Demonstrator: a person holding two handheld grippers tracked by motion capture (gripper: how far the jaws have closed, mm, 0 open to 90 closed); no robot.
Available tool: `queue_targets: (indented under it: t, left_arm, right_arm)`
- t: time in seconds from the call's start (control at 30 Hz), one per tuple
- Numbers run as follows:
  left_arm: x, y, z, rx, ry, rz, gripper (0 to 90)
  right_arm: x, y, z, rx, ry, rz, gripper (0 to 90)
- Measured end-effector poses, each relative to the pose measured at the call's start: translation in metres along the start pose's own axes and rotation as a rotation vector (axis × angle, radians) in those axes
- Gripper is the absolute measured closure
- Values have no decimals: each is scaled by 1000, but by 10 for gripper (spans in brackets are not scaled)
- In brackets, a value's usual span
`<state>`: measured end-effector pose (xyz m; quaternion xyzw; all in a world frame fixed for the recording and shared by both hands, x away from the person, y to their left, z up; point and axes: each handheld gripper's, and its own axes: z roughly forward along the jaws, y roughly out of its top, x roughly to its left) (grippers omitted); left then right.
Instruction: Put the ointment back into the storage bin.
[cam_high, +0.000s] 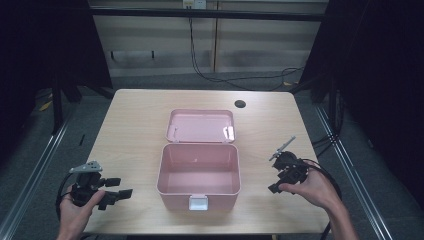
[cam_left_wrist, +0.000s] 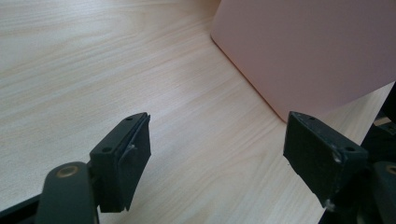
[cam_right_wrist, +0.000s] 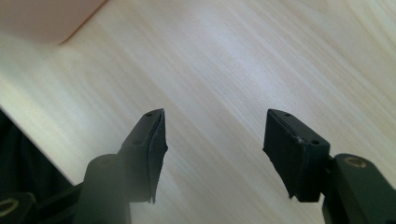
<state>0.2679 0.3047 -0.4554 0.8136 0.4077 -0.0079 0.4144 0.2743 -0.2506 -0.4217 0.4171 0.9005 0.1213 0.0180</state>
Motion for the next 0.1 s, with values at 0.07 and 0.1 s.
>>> queue_targets:
  t: [0.07,0.1]
  left_arm:
    - [1,0,0,0,5,-1,230]
    - [1,0,0,-1,4,-1,230]
  right_arm:
    - [-6,-6,7,-6,-18,36,377]
    - [-8,-8,10,-3,-29,54,374]
